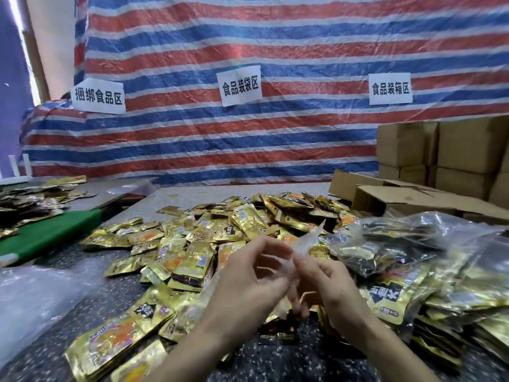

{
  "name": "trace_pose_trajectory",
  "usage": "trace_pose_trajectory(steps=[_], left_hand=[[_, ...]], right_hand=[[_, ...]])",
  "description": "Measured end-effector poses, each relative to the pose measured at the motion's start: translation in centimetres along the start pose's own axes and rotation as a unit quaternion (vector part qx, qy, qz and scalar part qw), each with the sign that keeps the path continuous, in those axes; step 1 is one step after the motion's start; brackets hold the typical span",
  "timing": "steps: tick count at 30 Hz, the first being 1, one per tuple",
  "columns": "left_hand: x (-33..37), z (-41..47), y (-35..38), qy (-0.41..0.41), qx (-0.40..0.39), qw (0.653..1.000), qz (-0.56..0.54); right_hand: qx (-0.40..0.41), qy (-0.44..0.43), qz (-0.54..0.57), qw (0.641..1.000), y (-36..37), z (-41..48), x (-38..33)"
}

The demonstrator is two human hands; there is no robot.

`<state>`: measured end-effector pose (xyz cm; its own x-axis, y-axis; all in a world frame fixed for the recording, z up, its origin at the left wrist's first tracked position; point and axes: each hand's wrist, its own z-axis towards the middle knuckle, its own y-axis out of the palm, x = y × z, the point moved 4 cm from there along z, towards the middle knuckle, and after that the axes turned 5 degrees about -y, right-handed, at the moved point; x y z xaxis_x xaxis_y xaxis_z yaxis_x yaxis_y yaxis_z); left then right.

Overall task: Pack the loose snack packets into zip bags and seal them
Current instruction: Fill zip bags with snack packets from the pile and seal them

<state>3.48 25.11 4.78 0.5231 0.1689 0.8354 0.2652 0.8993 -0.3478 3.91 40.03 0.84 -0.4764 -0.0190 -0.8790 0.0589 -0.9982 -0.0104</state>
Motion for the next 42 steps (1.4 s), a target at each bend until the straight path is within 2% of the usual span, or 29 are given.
trace_pose_trajectory(steps=[6,11,17,23,27,29,31,34,36,40,42], left_hand=[[-2.4,0.6,0.8,-0.023,0.011,0.999,-0.024],[-3.6,0.4,0.3,-0.031,0.021,0.999,-0.031],[-4.1,0.0,0.5,-0.043,0.023,0.998,-0.026],[-4.5,-0.2,1.1,-0.065,-0.067,0.995,-0.035],[-4.8,-0.2,1.1,-0.109,-0.095,0.983,-0.114],[-5.1,0.2,0.6,-0.146,-0.069,0.975,-0.152],[-5.7,0.7,-0.5,-0.184,0.002,0.964,-0.190],[-6.1,1.0,-2.5,-0.179,0.103,0.958,-0.201],[-6.0,1.0,-3.0,-0.152,0.130,0.966,-0.165],[-6.0,0.7,-1.9,-0.127,0.101,0.981,-0.102],[-6.2,0.8,-2.4,-0.120,0.138,0.980,-0.075]], right_hand=[[0.040,0.044,-0.031,0.998,-0.7,0.1,0.4],[0.017,0.072,-0.048,0.996,-0.7,0.1,0.3],[-0.003,0.064,-0.065,0.996,-0.1,0.0,0.2],[0.012,0.096,-0.028,0.995,-0.2,0.0,0.7],[-0.027,0.118,0.006,0.993,0.1,-0.2,0.5],[-0.015,0.115,0.003,0.993,0.0,-0.1,0.3],[0.049,0.110,-0.020,0.993,-1.0,0.1,0.2],[0.154,0.059,-0.154,0.974,-3.0,0.1,-0.4],[0.160,0.039,-0.200,0.966,-3.1,0.0,-0.5],[0.105,0.038,-0.187,0.976,-1.5,0.0,-0.2],[0.144,0.009,-0.180,0.973,-1.9,0.1,-0.2]])
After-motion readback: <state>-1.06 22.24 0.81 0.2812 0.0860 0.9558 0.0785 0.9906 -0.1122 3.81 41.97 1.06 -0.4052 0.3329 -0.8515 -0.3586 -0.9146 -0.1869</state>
